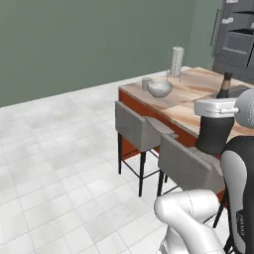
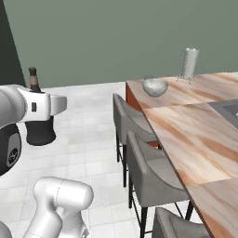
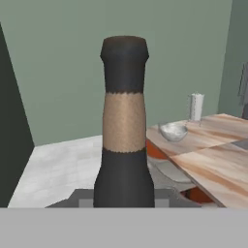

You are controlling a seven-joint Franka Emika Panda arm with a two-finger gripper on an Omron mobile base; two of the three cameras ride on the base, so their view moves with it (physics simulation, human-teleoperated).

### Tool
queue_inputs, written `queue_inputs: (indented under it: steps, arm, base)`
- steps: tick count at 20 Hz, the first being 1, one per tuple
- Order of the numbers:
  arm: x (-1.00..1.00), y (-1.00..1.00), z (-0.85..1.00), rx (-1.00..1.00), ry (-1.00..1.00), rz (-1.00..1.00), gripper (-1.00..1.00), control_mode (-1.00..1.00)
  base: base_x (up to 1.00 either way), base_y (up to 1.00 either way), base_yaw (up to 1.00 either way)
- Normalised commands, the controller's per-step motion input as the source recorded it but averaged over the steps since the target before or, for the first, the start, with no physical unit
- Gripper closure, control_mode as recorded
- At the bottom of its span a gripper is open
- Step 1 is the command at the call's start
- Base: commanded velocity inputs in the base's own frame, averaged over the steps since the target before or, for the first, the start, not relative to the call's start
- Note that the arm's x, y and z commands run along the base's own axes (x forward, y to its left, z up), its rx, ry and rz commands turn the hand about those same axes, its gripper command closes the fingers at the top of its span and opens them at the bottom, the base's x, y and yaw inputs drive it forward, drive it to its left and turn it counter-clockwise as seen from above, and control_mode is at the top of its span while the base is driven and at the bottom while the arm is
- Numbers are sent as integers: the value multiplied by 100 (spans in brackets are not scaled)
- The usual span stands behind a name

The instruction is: There is a bowl on the dining counter. Grab a lemon wedge from the fridge and place it in the bowl. Then get the liquor bottle and glass cup from the cabinet and place them next to the bowl.

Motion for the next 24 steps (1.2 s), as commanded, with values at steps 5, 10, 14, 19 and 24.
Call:
queue_inputs:
  steps: [5, 10, 14, 19, 24]
  arm:
    - [0, 0, 0, 0, 0, 0, 100, 100]
    - [0, 0, 0, 0, 0, 0, 100, 100]
    - [0, 0, 0, 0, 0, 0, 100, 100]
    - [0, 0, 0, 0, 0, 0, 100, 100]
    - [0, 0, 0, 0, 0, 0, 100, 100]
  base:
    - [62, 45, -43]
    - [42, 56, -43]
    - [34, 57, -42]
    - [29, 60, -41]
    - [21, 62, -40]
